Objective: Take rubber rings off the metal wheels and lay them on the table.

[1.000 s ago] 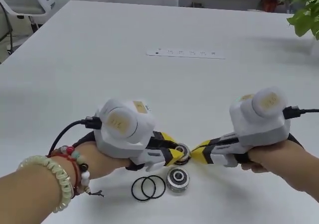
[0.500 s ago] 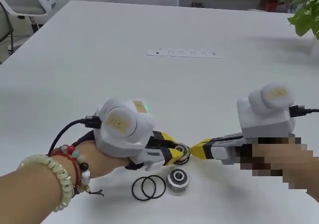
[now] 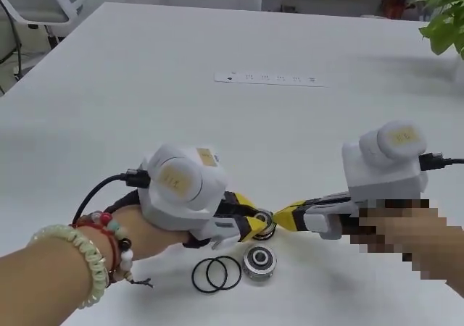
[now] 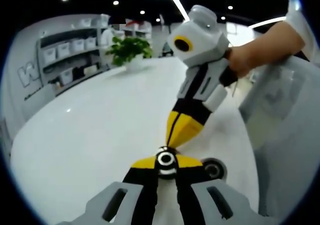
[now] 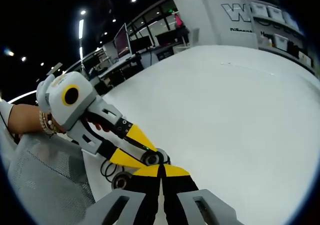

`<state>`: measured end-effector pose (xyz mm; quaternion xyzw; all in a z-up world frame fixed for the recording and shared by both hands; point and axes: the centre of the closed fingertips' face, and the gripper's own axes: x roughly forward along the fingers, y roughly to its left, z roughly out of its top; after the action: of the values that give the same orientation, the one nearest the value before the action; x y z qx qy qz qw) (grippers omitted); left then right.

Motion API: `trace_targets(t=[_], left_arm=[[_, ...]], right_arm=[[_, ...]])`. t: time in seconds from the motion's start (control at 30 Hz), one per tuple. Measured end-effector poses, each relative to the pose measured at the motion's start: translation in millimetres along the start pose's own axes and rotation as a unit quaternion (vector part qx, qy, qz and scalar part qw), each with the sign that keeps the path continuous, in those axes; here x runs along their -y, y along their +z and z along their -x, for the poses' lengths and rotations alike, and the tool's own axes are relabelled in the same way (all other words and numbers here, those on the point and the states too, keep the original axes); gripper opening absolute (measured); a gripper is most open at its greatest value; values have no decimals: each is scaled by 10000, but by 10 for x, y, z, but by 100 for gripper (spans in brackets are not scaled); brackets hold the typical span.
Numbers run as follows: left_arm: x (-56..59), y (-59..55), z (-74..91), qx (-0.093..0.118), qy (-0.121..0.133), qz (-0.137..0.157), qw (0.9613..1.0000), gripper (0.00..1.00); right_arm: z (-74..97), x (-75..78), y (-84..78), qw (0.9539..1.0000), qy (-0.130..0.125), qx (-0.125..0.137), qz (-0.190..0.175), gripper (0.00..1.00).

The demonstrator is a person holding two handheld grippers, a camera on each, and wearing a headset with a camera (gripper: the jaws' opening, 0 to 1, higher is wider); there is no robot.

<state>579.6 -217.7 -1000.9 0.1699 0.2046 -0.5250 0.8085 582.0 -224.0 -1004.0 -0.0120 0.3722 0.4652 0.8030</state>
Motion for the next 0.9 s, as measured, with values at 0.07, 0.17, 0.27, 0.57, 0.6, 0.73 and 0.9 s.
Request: trace_targets(t=[0.07, 0.17, 0.27, 0.57, 0.6, 0.73, 0.9], left_arm=[[0, 0, 0, 3, -2, -2, 10000, 13], [0, 0, -2, 3, -5, -25, 10000, 13], [2, -1, -2, 5, -10, -32, 10000, 13], [5, -1, -3, 7, -19, -65, 10000, 13], [4, -1, -3, 7, -19, -68, 10000, 13], [2, 0, -8, 17, -23, -62, 10000, 13], [2, 1, -8, 31, -8, -2, 10000, 13]], right_arm=[[-2, 2, 2, 10000, 6, 3, 13, 0], [-4, -2, 9, 10000, 20, 10, 18, 0], [-5, -16, 16, 10000, 46, 17, 70, 0], [-15, -89, 46, 9995, 211, 106, 199, 0], [-18, -120, 64, 9993, 292, 152, 182, 0], [-44, -235, 201, 9982, 374, 327, 333, 0], [-59, -207, 152, 9985, 243, 231, 425, 0]])
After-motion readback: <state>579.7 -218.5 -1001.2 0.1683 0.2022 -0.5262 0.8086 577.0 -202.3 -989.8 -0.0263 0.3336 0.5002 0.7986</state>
